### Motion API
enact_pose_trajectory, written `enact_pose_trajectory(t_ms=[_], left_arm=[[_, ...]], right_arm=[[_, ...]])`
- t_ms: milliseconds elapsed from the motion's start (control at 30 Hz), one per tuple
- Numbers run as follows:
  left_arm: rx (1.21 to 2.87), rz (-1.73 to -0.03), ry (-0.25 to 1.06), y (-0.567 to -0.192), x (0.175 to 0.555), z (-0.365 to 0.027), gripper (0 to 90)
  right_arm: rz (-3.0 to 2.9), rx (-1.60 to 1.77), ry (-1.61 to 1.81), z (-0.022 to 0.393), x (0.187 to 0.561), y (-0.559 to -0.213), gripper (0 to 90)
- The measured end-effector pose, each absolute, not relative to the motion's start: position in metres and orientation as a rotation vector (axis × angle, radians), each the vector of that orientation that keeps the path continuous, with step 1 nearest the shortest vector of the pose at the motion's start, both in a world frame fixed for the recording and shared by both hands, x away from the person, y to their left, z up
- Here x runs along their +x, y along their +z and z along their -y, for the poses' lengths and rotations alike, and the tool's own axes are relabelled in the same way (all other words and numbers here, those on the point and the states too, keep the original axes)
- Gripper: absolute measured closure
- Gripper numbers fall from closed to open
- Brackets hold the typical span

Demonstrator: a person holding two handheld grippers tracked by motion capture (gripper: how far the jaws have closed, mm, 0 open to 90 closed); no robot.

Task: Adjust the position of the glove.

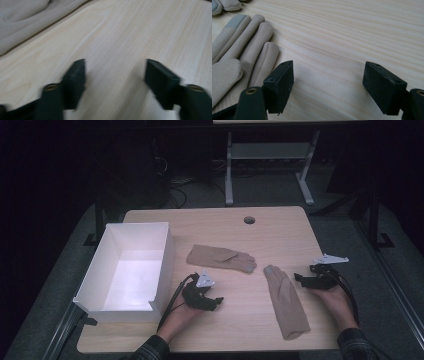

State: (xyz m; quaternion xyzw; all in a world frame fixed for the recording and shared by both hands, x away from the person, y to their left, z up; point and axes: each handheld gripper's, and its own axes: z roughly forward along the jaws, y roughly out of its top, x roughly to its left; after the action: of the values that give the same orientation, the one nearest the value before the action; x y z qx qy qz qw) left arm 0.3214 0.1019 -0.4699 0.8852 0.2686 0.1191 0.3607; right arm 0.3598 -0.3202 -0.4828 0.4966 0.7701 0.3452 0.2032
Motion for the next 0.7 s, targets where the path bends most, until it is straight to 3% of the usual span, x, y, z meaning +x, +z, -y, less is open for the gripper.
enact_pose_trajectory(t_ms=[33, 133, 267, 700], left_arm=[[2.285, -0.697, 0.312, -0.469, 0.321, -0.101, 43.9], [2.303, -0.717, 0.298, -0.461, 0.328, -0.098, 68.9], [2.282, -0.732, 0.253, -0.452, 0.342, -0.092, 88.8], [2.246, -0.819, 0.378, -0.443, 0.391, -0.087, 89.4]], right_arm=[[-2.149, 1.385, 0.964, 0.320, 0.360, -0.483, 24.5], [-2.148, 1.386, 0.964, 0.320, 0.360, -0.483, 24.6], [-2.148, 1.387, 0.964, 0.320, 0.360, -0.483, 24.6], [-2.139, 1.398, 0.963, 0.321, 0.360, -0.483, 24.7]])
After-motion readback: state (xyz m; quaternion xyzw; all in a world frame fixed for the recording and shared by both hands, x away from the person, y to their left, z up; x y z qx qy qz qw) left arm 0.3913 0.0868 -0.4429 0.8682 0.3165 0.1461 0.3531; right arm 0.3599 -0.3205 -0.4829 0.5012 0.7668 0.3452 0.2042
